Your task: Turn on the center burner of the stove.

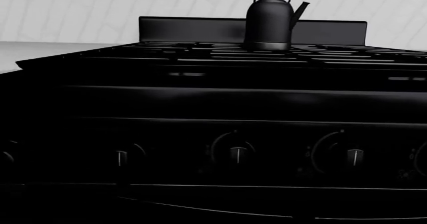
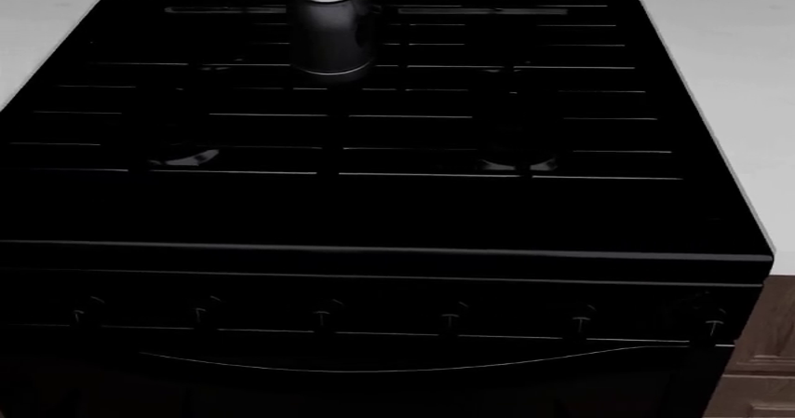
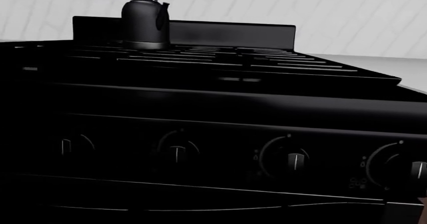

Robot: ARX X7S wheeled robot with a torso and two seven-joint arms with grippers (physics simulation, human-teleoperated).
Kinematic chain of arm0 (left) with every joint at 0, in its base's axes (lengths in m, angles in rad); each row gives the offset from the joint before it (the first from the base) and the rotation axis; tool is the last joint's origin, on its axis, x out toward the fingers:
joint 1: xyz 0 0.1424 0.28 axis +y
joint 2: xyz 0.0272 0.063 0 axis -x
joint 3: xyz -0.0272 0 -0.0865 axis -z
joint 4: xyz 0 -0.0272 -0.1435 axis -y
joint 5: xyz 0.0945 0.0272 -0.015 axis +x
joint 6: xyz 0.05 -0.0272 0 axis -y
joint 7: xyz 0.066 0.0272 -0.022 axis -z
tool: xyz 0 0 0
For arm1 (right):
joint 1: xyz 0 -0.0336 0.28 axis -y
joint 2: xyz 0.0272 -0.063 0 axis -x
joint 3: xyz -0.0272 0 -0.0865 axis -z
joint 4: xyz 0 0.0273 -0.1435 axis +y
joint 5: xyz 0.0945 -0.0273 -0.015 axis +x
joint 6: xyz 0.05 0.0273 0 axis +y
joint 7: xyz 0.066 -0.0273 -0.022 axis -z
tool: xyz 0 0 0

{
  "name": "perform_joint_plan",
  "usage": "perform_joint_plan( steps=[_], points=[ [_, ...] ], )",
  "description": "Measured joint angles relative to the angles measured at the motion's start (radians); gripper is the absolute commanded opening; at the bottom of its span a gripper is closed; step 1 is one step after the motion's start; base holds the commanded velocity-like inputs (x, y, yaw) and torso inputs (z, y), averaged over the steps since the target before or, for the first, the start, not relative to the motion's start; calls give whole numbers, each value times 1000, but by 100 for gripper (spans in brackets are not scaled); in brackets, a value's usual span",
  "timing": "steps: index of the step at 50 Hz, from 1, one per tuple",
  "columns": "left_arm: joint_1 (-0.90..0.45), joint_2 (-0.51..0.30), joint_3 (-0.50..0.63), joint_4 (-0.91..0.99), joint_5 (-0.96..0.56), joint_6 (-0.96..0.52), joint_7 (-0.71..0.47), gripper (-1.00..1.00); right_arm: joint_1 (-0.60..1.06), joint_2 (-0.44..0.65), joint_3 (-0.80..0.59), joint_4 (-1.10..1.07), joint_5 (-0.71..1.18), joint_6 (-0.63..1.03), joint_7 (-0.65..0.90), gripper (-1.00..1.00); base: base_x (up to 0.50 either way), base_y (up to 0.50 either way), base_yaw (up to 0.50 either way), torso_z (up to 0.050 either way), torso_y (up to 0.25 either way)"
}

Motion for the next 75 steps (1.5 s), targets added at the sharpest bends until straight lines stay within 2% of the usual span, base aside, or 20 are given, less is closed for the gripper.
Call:
perform_joint_plan(
  steps=[24, 53, 62, 75],
  points=[
    [-2, -9, 10, 0, -13, 1, -13, 100, 2, 13, -15, 2, 13, -7, 16, 100, 0, 317, 0, 0, 0],
    [-13, -20, 27, 4, -15, -41, -35, 100, 5, 18, -10, 4, 46, -10, 42, 100, 0, 0, 0, 0, 0],
    [-2, 61, -67, 10, 77, -72, 55, 100, 28, 80, -92, 14, 97, -22, 121, 100, 0, 0, 0, 0, 0],
    [-6, 93, -103, 3, 123, -108, 71, 100, 55, 120, -144, 19, 102, -15, 166, 100, 0, 0, 0, 0, 0]
  ],
)
